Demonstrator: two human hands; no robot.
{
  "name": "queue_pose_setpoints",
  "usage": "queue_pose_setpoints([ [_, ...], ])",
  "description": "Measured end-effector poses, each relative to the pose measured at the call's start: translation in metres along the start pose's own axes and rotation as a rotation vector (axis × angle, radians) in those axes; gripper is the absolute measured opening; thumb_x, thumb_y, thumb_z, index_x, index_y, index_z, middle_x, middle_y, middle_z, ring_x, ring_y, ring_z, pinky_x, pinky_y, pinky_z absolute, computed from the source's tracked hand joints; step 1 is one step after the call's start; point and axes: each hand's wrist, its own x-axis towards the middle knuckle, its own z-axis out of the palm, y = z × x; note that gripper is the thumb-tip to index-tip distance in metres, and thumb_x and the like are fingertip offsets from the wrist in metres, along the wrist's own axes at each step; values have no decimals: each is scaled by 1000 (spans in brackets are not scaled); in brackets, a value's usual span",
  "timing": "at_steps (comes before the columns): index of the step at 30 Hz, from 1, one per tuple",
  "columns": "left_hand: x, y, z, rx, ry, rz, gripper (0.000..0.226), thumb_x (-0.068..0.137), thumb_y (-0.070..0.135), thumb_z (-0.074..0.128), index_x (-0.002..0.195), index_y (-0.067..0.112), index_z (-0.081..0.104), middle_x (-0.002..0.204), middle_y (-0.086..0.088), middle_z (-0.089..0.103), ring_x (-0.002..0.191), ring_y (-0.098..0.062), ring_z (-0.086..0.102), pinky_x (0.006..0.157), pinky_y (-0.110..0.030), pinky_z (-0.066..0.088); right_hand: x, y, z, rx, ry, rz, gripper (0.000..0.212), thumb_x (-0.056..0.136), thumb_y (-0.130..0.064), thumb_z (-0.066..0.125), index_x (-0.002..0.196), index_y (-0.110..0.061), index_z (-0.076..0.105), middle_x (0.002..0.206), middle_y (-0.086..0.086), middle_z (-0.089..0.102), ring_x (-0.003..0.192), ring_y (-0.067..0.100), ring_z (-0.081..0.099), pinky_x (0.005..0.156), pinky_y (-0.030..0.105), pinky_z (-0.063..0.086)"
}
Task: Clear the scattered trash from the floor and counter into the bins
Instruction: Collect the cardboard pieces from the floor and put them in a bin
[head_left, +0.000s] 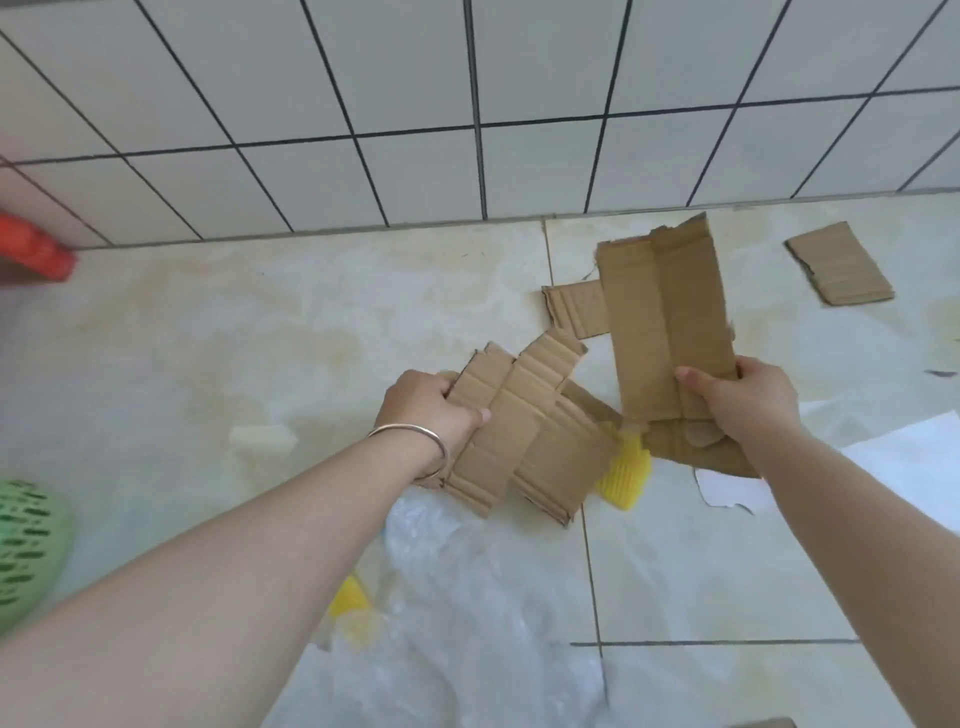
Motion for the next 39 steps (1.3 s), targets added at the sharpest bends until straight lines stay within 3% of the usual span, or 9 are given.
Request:
queue_pose_setpoints([
  [8, -39, -18, -52, -136, 384, 187, 31, 78, 29, 70, 105, 12, 71, 129, 3, 42, 93, -5, 43, 82, -13, 30, -74, -44, -36, 23, 251, -226, 11, 87, -29, 60, 83, -20, 55, 97, -1, 52, 86, 19, 45, 77, 27, 33],
  [12, -58, -32, -76, -557, 387, -37, 42, 70, 42, 69, 100, 13, 68, 112, -2, 64, 100, -21, 64, 91, -27, 48, -116, -67, -25, 143, 212, -187, 15, 86, -31, 60, 78, -19, 55, 95, 3, 58, 76, 21, 51, 73, 29, 36],
  [15, -80, -45, -102, -828, 355, -149, 19, 81, 32, 66, 87, 14, 68, 79, -5, 65, 75, -26, 64, 69, -30, 51, -146, -84, -13, 195, 177, -160, 15, 83, -35, 61, 86, -21, 56, 92, 2, 61, 85, 26, 58, 83, 39, 48],
  [19, -111, -71, -129, -1215, 279, -333, 22, 84, 37, 64, 86, 16, 59, 74, 1, 58, 67, -21, 59, 62, -27, 47, -186, -101, 6, 294, 121, -134, 12, 83, -35, 61, 88, -24, 59, 84, -3, 62, 92, 27, 58, 86, 38, 47],
  [22, -139, -91, -145, -1395, 260, -391, 23, 85, 34, 65, 96, 15, 57, 75, 2, 58, 63, -14, 57, 60, -28, 50, -220, -105, 25, 434, 40, -76, 31, 83, -34, 64, 110, -18, 62, 99, -2, 63, 99, 25, 59, 91, 37, 47],
  [26, -178, -117, -173, -1350, 422, -321, 11, 85, 23, 66, 90, 16, 60, 72, 5, 59, 61, -11, 57, 47, -23, 46, -267, -120, 43, 571, -95, -108, 20, 84, -28, 67, 101, -22, 58, 95, -7, 65, 93, 22, 62, 88, 38, 50],
  [33, -292, -179, -283, -1030, 930, -54, 14, 82, 27, 67, 71, 22, 59, 74, 8, 63, 71, -17, 63, 70, -30, 50, -366, -194, 77, 566, -227, -405, 31, 88, -38, 57, 115, -24, 51, 116, -3, 62, 108, 22, 59, 98, 46, 47],
  [35, -321, -215, -313, -1022, 1113, -1, 10, 81, 26, 67, 85, 18, 64, 87, 1, 68, 87, -23, 66, 83, -36, 52, -404, -215, 102, 649, -333, -397, 24, 91, -31, 54, 114, -24, 49, 110, -6, 63, 107, 21, 59, 99, 44, 47],
  [39, -373, -292, -348, -939, 1406, -35, 40, 82, 17, 65, 120, 17, 51, 112, 0, 64, 104, -21, 63, 92, -28, 49, -493, -242, 166, 636, -562, -427, 26, 87, -21, 61, 109, -25, 48, 104, -4, 62, 102, 21, 61, 97, 43, 49],
])
